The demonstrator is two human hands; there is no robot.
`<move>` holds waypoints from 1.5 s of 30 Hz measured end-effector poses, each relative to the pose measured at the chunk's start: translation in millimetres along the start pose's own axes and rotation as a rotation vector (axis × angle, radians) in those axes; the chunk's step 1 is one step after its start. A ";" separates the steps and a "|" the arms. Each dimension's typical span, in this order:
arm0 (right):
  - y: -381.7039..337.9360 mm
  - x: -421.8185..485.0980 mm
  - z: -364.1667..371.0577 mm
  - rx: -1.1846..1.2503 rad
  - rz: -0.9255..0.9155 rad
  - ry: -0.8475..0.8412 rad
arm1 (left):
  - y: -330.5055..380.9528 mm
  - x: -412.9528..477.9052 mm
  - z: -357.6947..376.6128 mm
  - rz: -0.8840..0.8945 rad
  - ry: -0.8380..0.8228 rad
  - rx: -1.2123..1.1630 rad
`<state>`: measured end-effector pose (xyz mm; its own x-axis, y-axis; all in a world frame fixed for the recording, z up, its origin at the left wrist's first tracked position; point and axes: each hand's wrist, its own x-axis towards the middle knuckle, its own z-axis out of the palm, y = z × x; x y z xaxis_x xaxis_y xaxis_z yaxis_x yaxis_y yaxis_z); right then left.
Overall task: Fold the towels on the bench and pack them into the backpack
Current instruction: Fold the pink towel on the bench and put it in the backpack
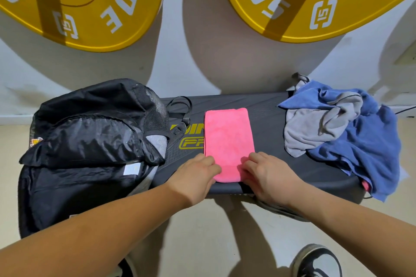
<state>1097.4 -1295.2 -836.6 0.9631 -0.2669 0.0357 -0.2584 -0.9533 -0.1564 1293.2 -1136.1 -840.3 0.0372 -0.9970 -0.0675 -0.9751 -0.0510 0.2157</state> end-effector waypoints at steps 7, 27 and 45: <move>5.7 10.3 -10.7 0.626 0.416 -0.314 | -11.8 -0.7 0.2 -0.297 -0.057 -0.538; -1.5 2.6 2.2 -0.137 -0.131 0.061 | 8.2 -4.1 -6.7 -0.096 -0.082 0.079; -1.8 28.2 5.5 0.380 0.414 0.084 | -9.4 4.3 -1.9 0.001 0.206 -0.004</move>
<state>1125.4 -1300.2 -840.7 0.7741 -0.6325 -0.0280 -0.5523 -0.6531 -0.5180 1303.0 -1140.0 -840.8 0.0803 -0.9877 0.1338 -0.9744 -0.0495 0.2193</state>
